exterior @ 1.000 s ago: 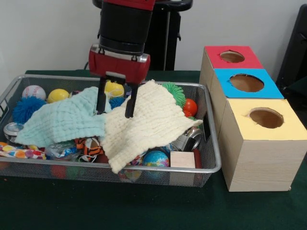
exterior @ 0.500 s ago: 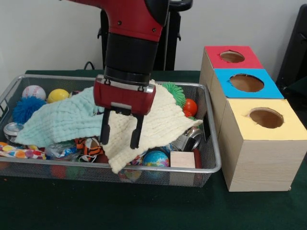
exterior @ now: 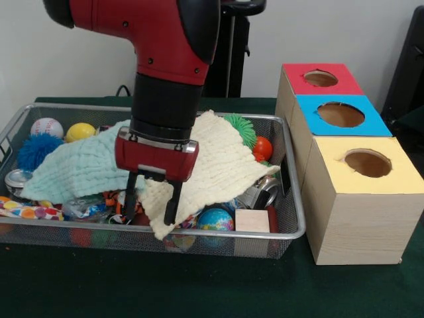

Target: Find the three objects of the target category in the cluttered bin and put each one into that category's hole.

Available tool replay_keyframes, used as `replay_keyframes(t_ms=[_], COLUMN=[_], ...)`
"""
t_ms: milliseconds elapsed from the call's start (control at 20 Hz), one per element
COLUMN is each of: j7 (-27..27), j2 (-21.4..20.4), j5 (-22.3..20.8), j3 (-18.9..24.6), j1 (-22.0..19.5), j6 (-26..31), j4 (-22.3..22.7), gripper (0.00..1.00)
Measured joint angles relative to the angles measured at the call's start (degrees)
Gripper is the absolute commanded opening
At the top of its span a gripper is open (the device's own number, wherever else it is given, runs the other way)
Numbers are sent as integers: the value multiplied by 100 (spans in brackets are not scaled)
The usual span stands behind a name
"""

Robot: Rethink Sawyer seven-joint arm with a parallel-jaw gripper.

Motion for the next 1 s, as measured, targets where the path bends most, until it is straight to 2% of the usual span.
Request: replay_keyframes(t_ms=[400,1000], j7=[1,1], j2=[200,85], j5=[-142,-150], j3=[6,105], j1=[-281,-658], j6=[83,465], j4=[-93,-15], gripper=[100,100])
